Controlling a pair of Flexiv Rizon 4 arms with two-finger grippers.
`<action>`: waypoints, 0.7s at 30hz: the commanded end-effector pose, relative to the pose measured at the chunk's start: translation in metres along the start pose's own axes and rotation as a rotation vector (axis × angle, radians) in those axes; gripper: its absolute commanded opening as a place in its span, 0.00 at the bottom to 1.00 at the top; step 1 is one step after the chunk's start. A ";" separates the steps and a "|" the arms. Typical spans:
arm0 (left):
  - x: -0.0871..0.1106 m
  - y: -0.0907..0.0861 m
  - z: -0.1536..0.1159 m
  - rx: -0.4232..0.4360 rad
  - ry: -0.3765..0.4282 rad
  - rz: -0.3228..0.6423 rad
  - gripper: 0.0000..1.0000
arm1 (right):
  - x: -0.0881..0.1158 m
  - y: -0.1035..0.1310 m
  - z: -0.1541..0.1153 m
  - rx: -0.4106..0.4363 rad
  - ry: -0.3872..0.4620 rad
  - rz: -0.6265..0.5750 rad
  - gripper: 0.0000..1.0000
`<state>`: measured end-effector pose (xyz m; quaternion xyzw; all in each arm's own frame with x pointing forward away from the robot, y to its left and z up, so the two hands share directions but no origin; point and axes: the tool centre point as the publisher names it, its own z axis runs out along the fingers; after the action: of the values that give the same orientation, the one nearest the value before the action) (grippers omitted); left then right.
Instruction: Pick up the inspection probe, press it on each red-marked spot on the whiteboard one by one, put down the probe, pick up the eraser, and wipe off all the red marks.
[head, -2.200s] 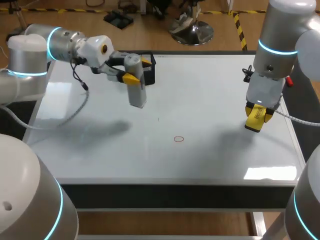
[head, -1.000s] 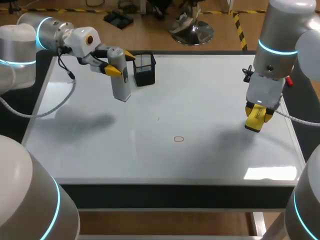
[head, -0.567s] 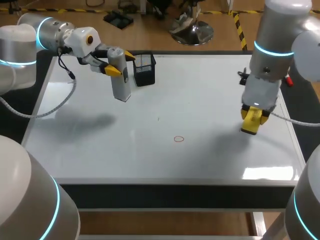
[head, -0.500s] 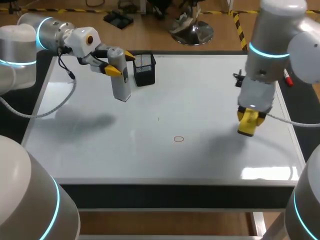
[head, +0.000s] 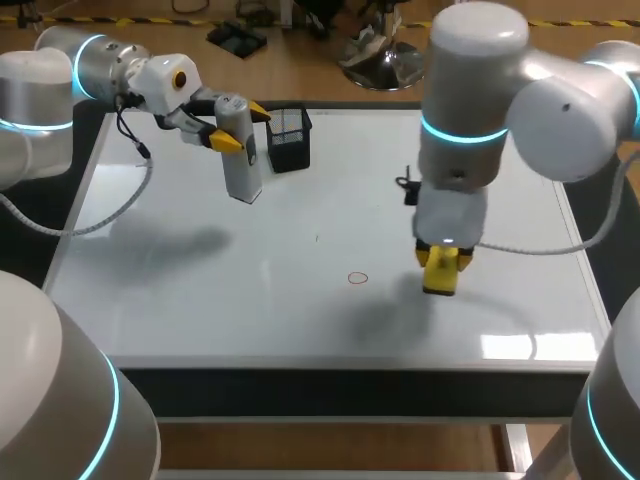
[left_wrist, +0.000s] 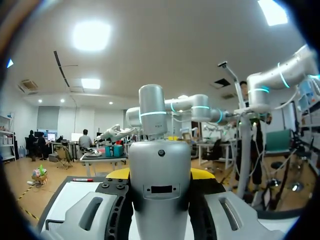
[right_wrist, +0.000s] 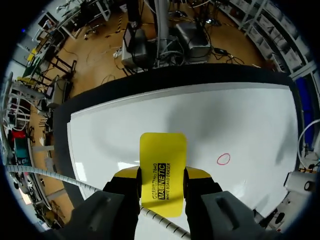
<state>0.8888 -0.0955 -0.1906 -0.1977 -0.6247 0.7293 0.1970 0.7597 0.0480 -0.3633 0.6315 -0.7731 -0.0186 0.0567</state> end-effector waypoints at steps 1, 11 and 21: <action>0.000 -0.002 0.000 -0.003 0.002 -0.001 0.00 | -0.025 0.005 0.009 0.009 0.038 -0.050 0.00; 0.000 -0.002 0.000 -0.003 0.002 -0.001 0.00 | -0.075 0.008 0.021 0.020 0.014 -0.172 0.00; 0.000 -0.002 0.000 -0.003 0.002 -0.001 0.00 | -0.120 -0.002 0.038 0.027 0.016 -0.228 0.00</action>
<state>0.8889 -0.0954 -0.1906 -0.1977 -0.6246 0.7293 0.1970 0.7727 0.1476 -0.3997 0.7166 -0.6965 -0.0269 0.0271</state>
